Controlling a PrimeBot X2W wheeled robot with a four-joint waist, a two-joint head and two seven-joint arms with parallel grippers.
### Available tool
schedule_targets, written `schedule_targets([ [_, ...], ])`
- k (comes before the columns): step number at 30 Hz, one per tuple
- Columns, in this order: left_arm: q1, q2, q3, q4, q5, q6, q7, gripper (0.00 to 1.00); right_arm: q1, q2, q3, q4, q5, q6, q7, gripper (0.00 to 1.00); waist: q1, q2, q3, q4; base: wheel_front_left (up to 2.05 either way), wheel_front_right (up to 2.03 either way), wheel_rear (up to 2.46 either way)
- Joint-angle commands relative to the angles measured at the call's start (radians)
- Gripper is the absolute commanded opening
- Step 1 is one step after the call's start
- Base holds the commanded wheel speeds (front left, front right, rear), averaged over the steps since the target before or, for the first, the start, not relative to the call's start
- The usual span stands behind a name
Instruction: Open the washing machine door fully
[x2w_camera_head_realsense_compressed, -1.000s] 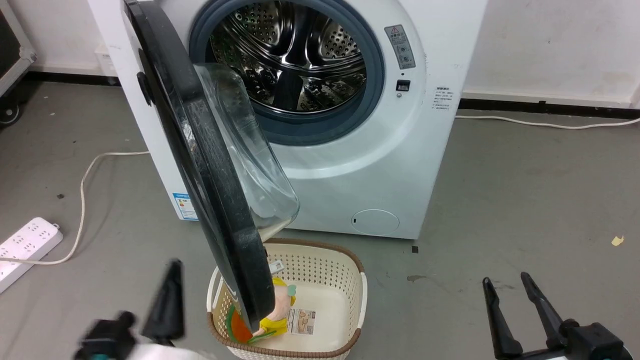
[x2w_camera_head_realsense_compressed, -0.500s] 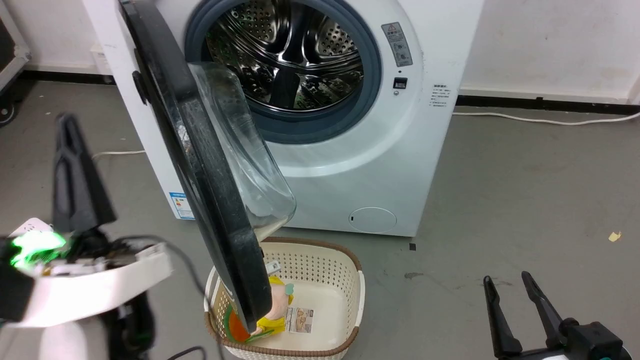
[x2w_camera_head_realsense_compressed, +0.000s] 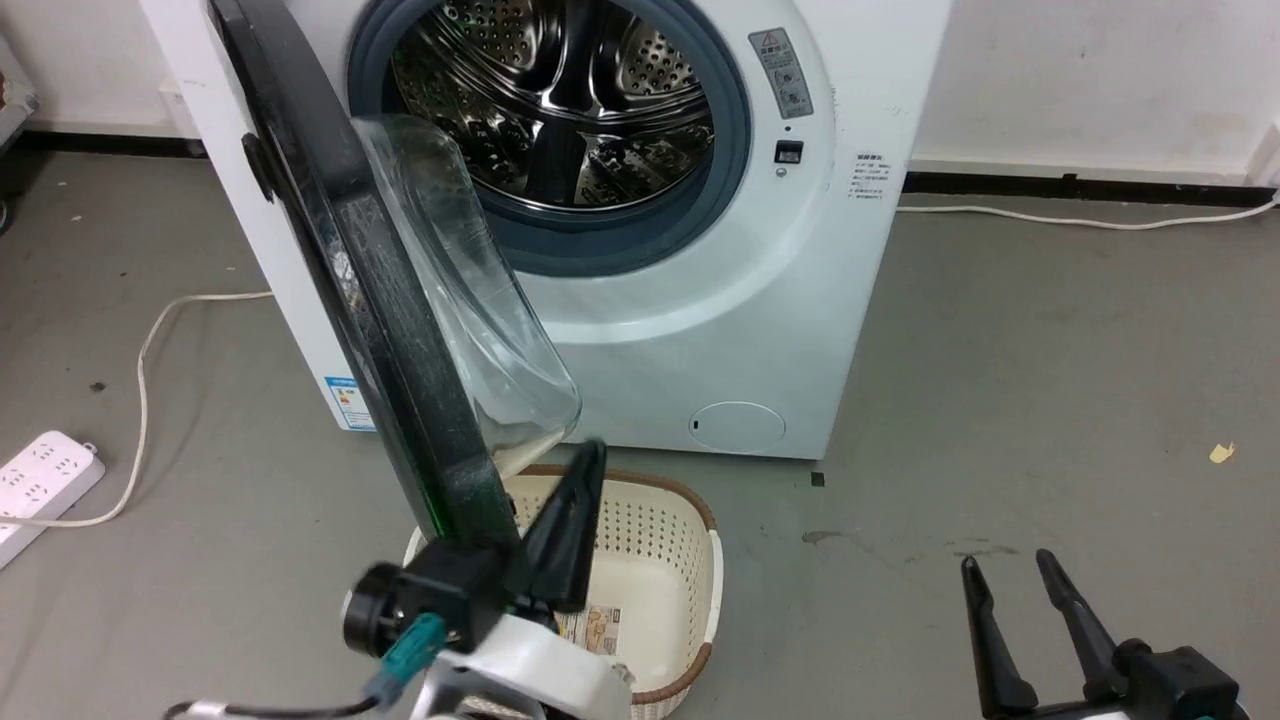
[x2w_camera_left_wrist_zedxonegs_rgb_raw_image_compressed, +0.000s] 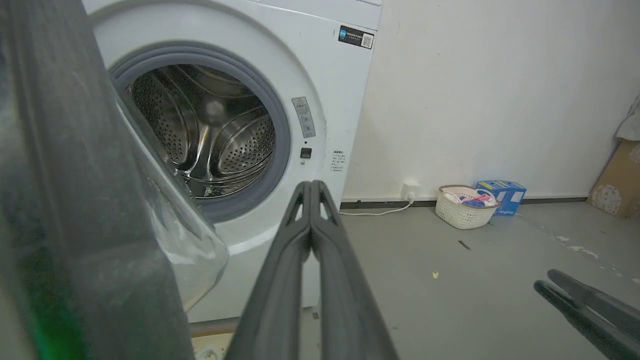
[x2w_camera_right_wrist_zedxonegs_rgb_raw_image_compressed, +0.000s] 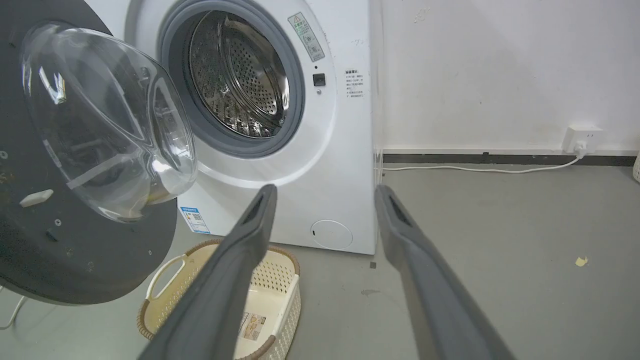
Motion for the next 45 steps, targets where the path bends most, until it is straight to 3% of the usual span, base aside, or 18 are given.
schedule_targets([
  [1,0.008,0.002,0.003,0.05,-0.008,0.022,0.016,0.0,-0.014,0.005,0.006,0.003,0.007,0.001,-0.005,1.0,0.0,0.0,0.006,0.002,0.0,0.0,0.0],
  [6,-0.01,0.002,0.035,0.183,-0.035,0.057,0.025,0.0,-0.022,0.005,0.011,0.004,0.01,0.001,-0.005,1.0,0.0,0.0,0.015,0.007,0.0,0.0,0.0],
  [13,-0.019,0.013,0.068,0.281,-0.06,0.061,-0.011,0.0,-0.014,0.005,0.014,0.01,0.018,0.001,-0.005,1.0,0.0,0.0,0.015,0.053,0.0,0.0,0.0],
  [26,-0.025,0.047,0.135,0.313,-0.096,0.084,-0.065,0.0,-0.002,0.005,0.029,0.021,0.013,0.001,-0.005,1.0,0.0,0.0,0.018,0.274,0.0,0.0,0.0],
  [35,-0.086,0.114,0.259,0.298,-0.151,0.106,-0.091,0.0,-0.033,-0.018,0.061,0.019,-0.015,0.001,-0.005,1.0,0.0,0.0,0.129,0.357,0.0,0.0,0.0],
  [45,-0.259,0.224,0.45,0.38,-0.251,0.12,-0.109,0.0,-0.084,-0.103,0.043,-0.038,-0.028,0.001,0.031,1.0,0.0,0.0,0.313,0.373,0.0,0.0,0.0],
])
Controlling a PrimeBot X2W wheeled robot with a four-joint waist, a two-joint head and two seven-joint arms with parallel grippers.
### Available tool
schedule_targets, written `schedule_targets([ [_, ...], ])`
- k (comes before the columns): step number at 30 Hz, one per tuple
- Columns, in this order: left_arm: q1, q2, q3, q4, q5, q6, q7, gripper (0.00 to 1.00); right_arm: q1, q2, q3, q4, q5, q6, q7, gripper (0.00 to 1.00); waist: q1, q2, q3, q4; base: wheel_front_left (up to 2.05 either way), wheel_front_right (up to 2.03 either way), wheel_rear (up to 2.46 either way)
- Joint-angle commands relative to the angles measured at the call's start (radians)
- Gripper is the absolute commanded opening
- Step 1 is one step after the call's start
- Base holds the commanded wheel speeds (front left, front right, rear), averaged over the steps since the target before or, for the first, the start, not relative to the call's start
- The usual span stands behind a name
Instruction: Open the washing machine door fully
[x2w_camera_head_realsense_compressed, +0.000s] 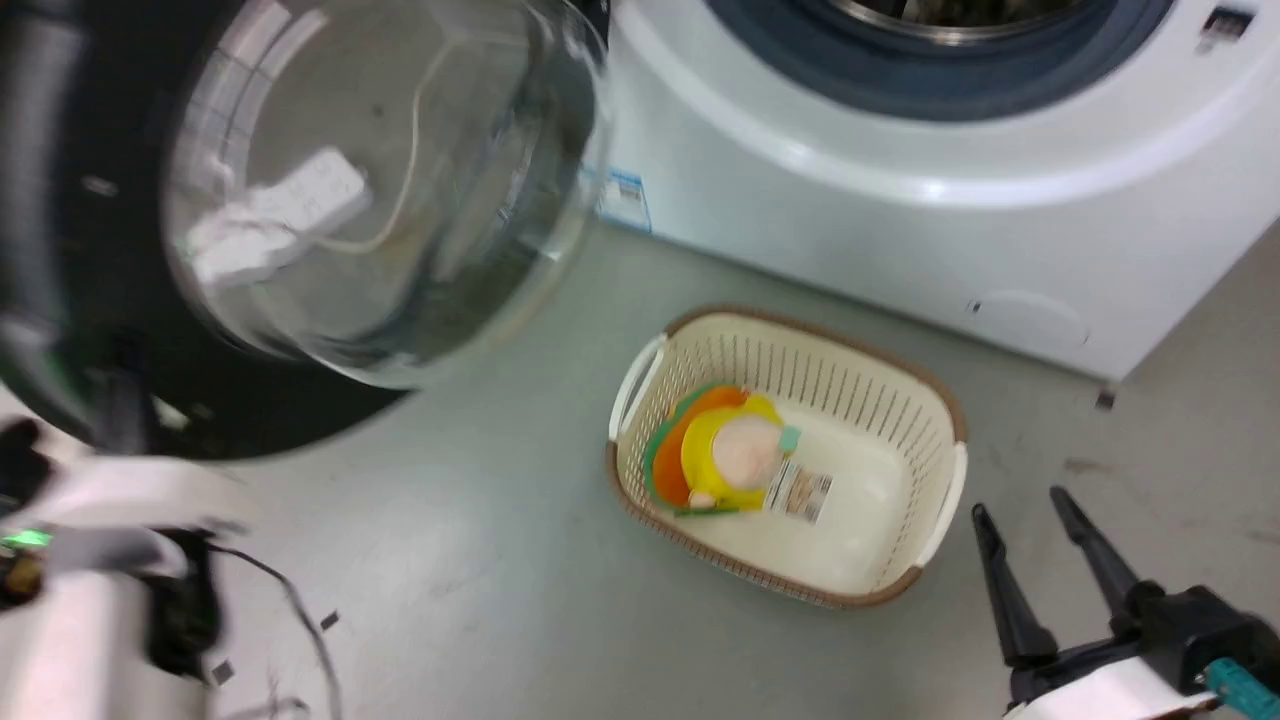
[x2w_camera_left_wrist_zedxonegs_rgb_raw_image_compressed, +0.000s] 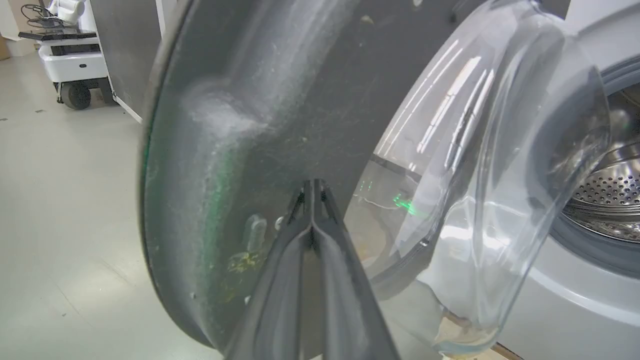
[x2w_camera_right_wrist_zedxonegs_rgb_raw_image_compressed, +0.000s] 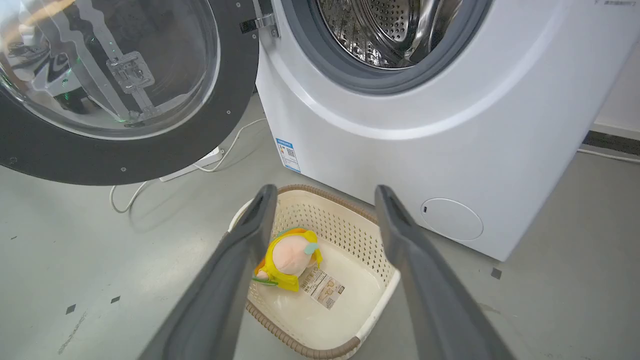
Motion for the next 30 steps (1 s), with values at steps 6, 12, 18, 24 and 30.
schedule_targets([
  [6,-0.152,0.13,0.13,0.134,-0.089,-0.03,0.004,0.0,-0.033,-0.072,-0.036,-0.072,-0.013,0.001,0.046,1.0,-0.0002,0.0,0.156,0.001,0.0,0.0,0.0],
  [12,-0.286,0.225,0.176,0.31,-0.14,-0.091,0.008,0.0,-0.036,-0.11,-0.067,-0.128,-0.009,0.001,0.078,1.0,-0.0002,0.0,0.211,-0.008,0.0,0.0,0.0],
  [18,-0.388,0.266,0.146,0.465,-0.136,-0.157,-0.002,0.0,-0.039,-0.114,-0.073,-0.157,-0.008,0.001,0.091,1.0,-0.0002,0.0,0.23,-0.018,0.0,0.0,0.0],
  [24,-0.439,0.286,0.128,0.563,-0.106,-0.187,-0.031,0.0,-0.048,-0.103,-0.069,-0.157,-0.008,0.001,0.087,1.0,-0.0002,0.0,0.215,-0.037,0.0,0.0,0.0],
  [30,-0.392,0.275,0.118,0.498,-0.035,-0.209,-0.04,0.0,-0.056,-0.068,-0.065,-0.106,-0.002,0.001,0.047,1.0,-0.0002,0.0,0.129,-0.063,0.0,0.0,0.0],
])
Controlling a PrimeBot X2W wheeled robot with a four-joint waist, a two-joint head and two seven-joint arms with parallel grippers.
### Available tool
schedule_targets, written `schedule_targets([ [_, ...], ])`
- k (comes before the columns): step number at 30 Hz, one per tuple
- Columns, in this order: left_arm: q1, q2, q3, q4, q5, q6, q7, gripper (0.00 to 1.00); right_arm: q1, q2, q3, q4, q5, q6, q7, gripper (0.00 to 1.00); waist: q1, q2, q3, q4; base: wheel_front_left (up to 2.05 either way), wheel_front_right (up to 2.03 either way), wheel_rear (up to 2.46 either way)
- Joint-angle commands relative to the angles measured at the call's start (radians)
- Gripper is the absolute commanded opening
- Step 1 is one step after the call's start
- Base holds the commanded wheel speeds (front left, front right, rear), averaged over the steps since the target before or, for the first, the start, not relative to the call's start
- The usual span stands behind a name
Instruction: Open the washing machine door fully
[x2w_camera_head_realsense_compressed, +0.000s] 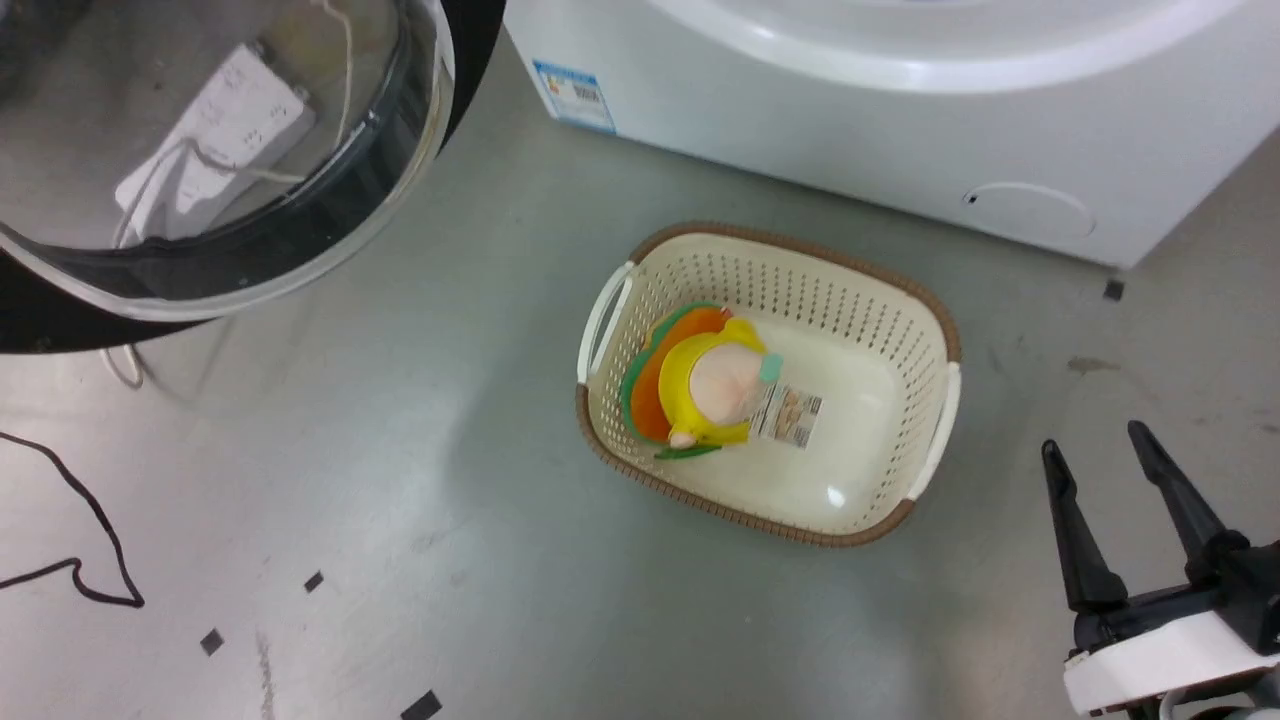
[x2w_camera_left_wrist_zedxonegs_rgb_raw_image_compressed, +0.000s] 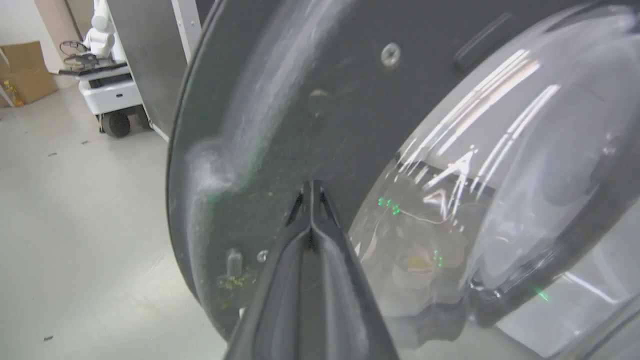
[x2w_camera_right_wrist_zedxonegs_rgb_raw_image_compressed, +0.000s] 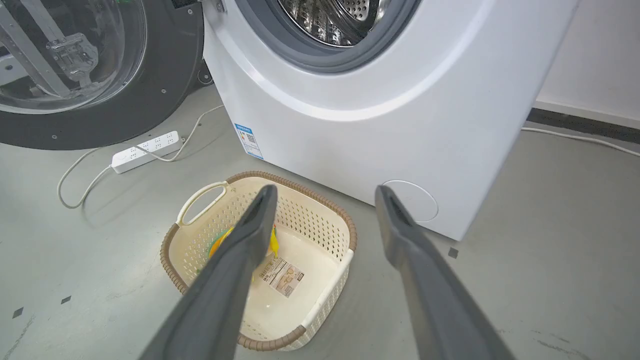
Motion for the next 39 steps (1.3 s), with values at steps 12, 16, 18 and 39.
schedule_targets([
  [12,0.308,-0.182,-0.11,-0.357,0.137,-0.028,-0.005,0.0,-0.02,0.09,-0.03,0.092,-0.013,0.001,-0.075,1.0,-0.0001,0.0,-0.277,-0.112,0.0,0.0,0.0],
  [16,0.433,-0.244,-0.159,-0.463,0.151,-0.02,-0.003,0.0,-0.007,0.117,-0.036,0.096,-0.032,0.001,-0.084,1.0,-0.0001,0.0,-0.347,-0.171,0.0,0.0,0.0],
  [18,0.491,-0.268,-0.185,-0.513,0.165,-0.011,-0.002,0.0,0.003,0.129,-0.039,0.093,-0.039,0.001,-0.086,1.0,-0.0001,0.0,-0.371,-0.2,0.0,0.0,0.0],
  [39,0.812,-0.426,-0.339,-0.676,0.351,0.122,-0.005,1.0,0.094,0.173,-0.023,0.135,-0.043,0.001,-0.09,1.0,-0.0001,0.0,-0.453,-0.33,0.0,0.0,0.0],
])
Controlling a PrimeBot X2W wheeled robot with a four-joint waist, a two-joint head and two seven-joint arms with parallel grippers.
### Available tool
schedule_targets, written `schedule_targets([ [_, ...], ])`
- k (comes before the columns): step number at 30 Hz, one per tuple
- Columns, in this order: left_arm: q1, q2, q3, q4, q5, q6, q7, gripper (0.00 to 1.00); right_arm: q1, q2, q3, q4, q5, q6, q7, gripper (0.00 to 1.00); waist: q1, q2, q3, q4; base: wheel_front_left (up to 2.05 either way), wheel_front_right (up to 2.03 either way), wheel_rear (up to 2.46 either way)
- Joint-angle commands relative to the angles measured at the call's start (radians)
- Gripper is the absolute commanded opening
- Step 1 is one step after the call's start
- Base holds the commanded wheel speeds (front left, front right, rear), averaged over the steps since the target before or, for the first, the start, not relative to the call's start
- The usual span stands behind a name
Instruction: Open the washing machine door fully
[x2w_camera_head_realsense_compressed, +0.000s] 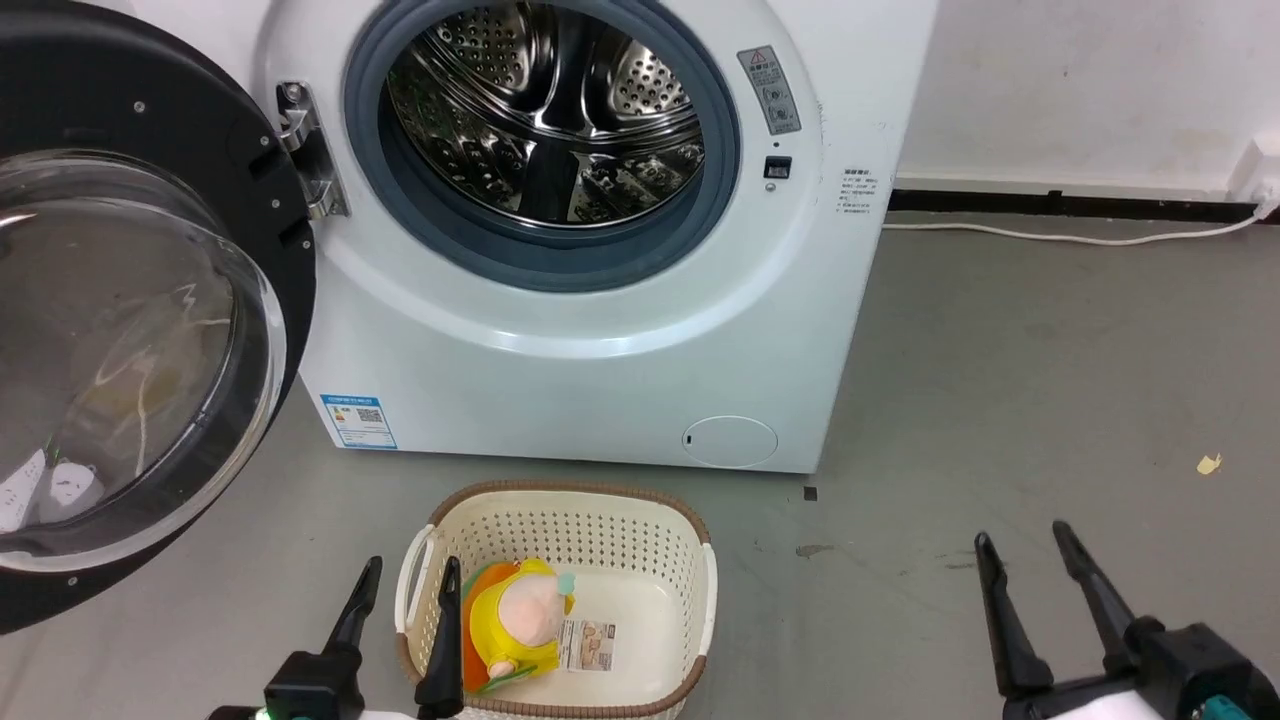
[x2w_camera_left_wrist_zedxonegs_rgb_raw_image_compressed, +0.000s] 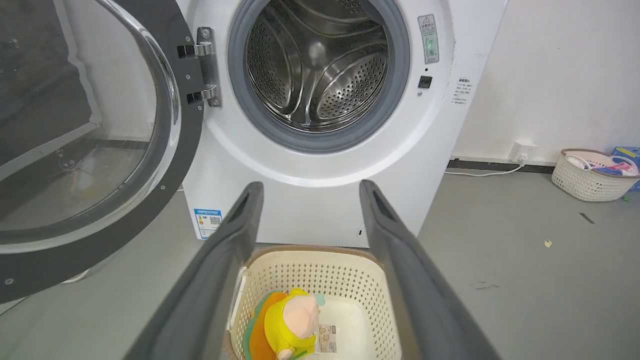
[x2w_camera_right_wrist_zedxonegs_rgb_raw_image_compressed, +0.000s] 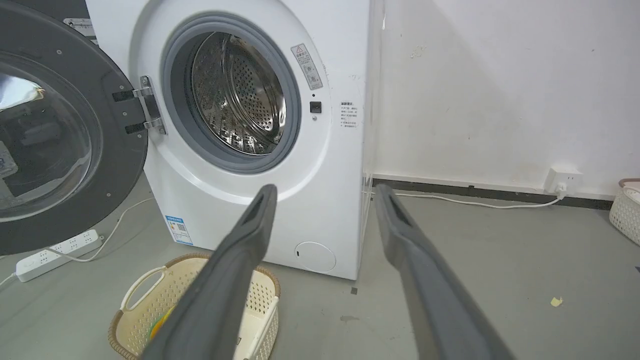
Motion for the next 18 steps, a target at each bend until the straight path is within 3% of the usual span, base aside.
schedule_targets([
  [1,0.013,-0.001,-0.003,-0.002,0.009,0.003,-0.005,1.0,0.017,0.006,0.001,0.006,0.009,0.001,-0.004,1.0,0.0,-0.0001,-0.003,0.003,0.0,0.0,0.0],
  [18,0.017,-0.008,-0.002,-0.004,0.09,-0.018,-0.005,1.0,0.02,0.007,0.012,0.037,0.038,0.001,-0.004,1.0,0.0,-0.0001,-0.01,-0.007,0.0,0.0,0.0],
])
